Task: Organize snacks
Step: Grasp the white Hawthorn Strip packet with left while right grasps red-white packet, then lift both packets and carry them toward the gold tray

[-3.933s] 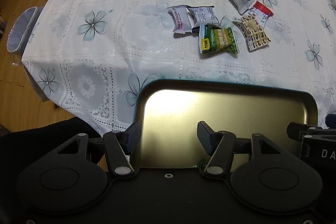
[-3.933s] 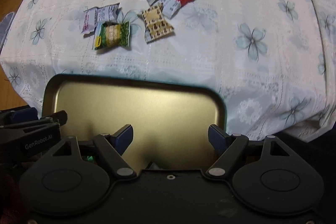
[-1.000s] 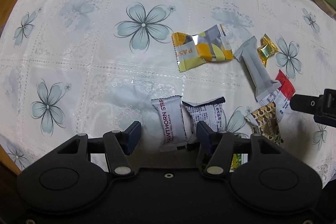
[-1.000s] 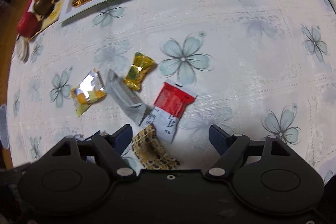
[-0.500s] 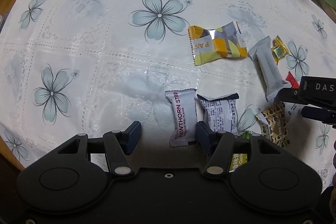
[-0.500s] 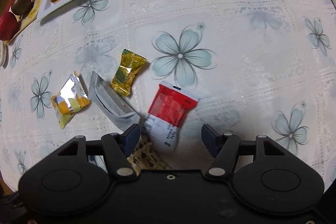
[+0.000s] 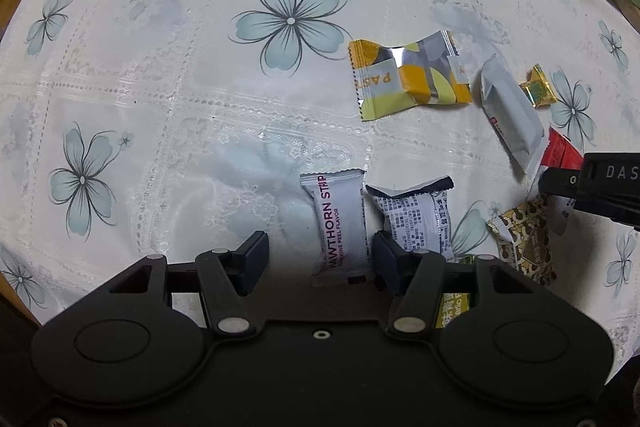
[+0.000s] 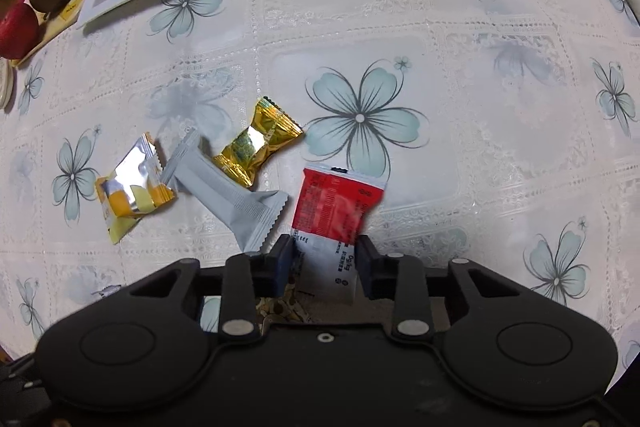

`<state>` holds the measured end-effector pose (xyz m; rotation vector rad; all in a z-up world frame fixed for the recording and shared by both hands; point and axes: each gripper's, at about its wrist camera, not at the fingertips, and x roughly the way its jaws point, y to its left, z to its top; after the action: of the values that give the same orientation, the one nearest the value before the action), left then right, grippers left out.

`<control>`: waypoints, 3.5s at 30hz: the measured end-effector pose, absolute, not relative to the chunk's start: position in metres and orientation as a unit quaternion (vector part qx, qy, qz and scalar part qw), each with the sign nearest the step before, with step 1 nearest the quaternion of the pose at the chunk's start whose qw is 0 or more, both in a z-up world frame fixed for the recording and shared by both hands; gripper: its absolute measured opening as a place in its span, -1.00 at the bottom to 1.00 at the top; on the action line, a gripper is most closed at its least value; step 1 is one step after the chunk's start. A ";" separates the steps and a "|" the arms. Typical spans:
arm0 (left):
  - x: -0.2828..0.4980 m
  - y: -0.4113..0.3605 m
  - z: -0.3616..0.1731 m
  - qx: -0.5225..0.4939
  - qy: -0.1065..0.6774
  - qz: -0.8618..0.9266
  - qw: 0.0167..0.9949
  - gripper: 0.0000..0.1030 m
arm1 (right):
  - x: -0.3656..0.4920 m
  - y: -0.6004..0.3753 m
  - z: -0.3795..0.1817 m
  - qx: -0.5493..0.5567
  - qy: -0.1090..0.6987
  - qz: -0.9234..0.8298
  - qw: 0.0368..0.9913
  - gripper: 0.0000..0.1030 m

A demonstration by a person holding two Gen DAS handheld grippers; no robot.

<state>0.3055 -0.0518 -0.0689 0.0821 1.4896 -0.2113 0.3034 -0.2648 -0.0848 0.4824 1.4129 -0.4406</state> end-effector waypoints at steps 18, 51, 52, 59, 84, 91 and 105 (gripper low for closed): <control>0.314 -0.060 -0.066 0.031 0.664 -0.097 0.741 -0.40 | 0.298 -0.289 -0.078 0.278 0.615 -0.230 0.701 0.17; 0.320 -0.057 -0.069 0.032 0.654 -0.091 0.750 -0.01 | 0.281 -0.293 -0.054 0.264 0.611 -0.181 0.724 -0.35; 0.319 -0.059 -0.068 0.040 0.649 -0.090 0.754 -0.05 | 0.279 -0.293 -0.053 0.267 0.611 -0.177 0.724 -0.35; 0.315 -0.057 -0.058 0.024 0.645 -0.107 0.756 -0.49 | 0.262 -0.288 -0.038 0.246 0.598 -0.171 0.744 -0.35; 0.126 -0.026 0.017 -0.005 0.620 -0.146 0.771 -0.48 | 0.032 -0.201 0.018 0.270 0.559 -0.150 0.770 -0.34; 0.090 -0.033 0.014 -0.004 0.618 -0.146 0.773 -0.48 | -0.007 -0.180 0.023 0.256 0.548 -0.166 0.779 -0.33; 0.069 -0.031 0.029 0.003 0.589 -0.123 0.799 -0.04 | -0.021 -0.168 0.044 0.254 0.526 -0.155 0.797 0.08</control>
<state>0.0687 -0.0309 0.0289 0.0067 1.2647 -0.2641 -0.0210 -0.1684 0.0444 0.5466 1.1292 -0.3327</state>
